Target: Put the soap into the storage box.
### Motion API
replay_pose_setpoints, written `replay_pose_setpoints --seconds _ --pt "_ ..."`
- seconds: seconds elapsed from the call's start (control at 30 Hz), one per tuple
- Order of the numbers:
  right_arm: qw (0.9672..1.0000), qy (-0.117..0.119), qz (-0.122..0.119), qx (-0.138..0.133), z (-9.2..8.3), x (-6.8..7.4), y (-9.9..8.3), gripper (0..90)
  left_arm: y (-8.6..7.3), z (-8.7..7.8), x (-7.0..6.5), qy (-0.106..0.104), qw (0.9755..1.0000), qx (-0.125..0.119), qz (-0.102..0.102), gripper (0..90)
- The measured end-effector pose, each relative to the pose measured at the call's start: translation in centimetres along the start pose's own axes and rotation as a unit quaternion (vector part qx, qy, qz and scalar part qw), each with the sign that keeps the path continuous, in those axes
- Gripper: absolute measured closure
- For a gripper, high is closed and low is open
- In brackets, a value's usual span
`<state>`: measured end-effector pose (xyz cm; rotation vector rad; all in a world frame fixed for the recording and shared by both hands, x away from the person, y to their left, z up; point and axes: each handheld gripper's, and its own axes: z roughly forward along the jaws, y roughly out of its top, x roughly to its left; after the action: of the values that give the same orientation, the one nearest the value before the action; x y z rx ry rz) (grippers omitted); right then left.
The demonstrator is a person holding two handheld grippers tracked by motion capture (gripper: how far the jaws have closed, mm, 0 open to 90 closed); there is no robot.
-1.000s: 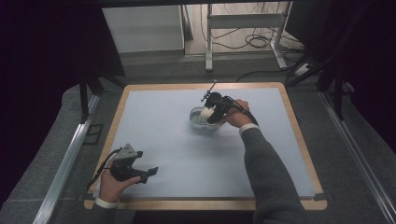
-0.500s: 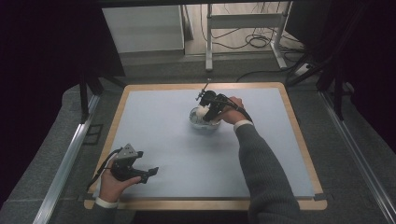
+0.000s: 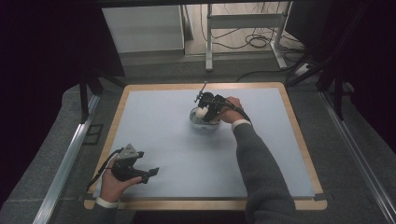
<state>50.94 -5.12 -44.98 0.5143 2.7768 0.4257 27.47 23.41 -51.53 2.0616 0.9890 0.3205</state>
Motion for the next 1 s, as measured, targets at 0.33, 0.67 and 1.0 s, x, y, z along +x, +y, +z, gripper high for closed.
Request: replay_pose_setpoints --seconds 0.33,0.67,1.0 --pt "0.9995 -0.005 0.016 -0.028 -0.4 0.2 -0.2 47.4 0.0 0.0 0.0 -0.002 1.0000 -0.001 0.000 7.5" --pt "0.9928 -0.023 0.075 -0.090 -3.3 0.5 -1.5 39.0 0.0 0.1 -0.1 -0.002 1.0000 0.001 0.002 7.5" --pt "0.9846 -0.024 0.100 -0.142 -5.5 2.2 -5.8 36.4 0.0 0.2 -0.2 -0.001 1.0000 0.002 -0.001 7.6"
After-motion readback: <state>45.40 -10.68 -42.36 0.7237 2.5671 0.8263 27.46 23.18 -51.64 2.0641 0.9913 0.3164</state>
